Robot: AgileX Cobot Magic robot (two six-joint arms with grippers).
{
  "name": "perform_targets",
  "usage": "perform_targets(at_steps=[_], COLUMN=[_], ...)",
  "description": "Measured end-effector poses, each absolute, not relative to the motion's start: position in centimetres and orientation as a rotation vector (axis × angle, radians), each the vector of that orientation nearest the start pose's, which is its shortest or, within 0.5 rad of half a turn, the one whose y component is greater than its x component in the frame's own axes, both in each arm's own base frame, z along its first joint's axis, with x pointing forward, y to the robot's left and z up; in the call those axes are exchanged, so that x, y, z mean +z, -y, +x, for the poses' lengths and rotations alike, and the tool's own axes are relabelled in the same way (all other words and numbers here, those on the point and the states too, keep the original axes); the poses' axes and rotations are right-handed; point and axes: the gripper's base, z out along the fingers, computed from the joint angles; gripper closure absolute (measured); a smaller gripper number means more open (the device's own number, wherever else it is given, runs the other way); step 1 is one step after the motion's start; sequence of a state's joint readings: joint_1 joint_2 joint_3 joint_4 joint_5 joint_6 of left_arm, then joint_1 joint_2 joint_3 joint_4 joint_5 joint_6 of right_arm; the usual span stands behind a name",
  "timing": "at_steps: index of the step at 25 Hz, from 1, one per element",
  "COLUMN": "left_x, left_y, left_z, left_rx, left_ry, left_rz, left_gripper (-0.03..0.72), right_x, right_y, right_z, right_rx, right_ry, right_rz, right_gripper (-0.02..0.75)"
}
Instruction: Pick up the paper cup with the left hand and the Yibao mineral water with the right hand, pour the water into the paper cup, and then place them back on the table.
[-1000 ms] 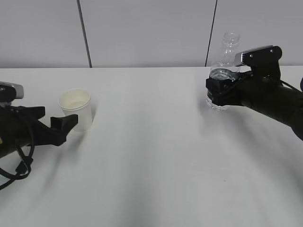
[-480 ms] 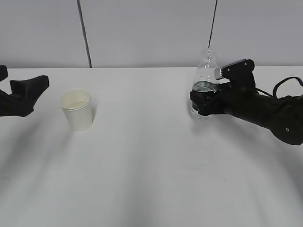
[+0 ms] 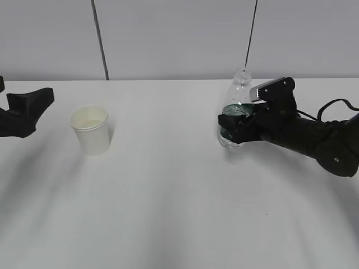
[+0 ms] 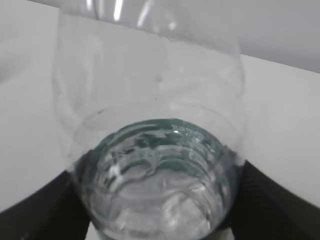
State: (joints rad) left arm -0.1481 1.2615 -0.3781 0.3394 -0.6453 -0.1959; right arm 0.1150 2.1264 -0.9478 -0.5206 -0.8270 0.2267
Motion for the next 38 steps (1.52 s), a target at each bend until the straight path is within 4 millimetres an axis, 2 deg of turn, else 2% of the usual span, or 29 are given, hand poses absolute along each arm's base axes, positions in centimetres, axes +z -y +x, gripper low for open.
perform_targets(at_steps=[16,28,38], left_x=[22.4,22.4,22.3], left_y=[5.2,5.2,5.3], left_z=[22.4,22.4,22.4], left_rx=[-0.226,-0.229,-0.247], left_ry=[-1.718,-1.72,-1.725], left_rz=[0.344,0.341,0.341], left_gripper=[0.096,0.097,0.097], right_x=[10.4,9.5,9.4], right_y=[-7.9,-7.5,-6.7], right_z=[39.0,36.1,33.9], right_rx=[0.334,0.347,0.314], right_ry=[-1.832,-1.918,-1.979], right_rz=[-0.516,-0.51,-0.423], right_gripper=[0.141,0.14,0.14])
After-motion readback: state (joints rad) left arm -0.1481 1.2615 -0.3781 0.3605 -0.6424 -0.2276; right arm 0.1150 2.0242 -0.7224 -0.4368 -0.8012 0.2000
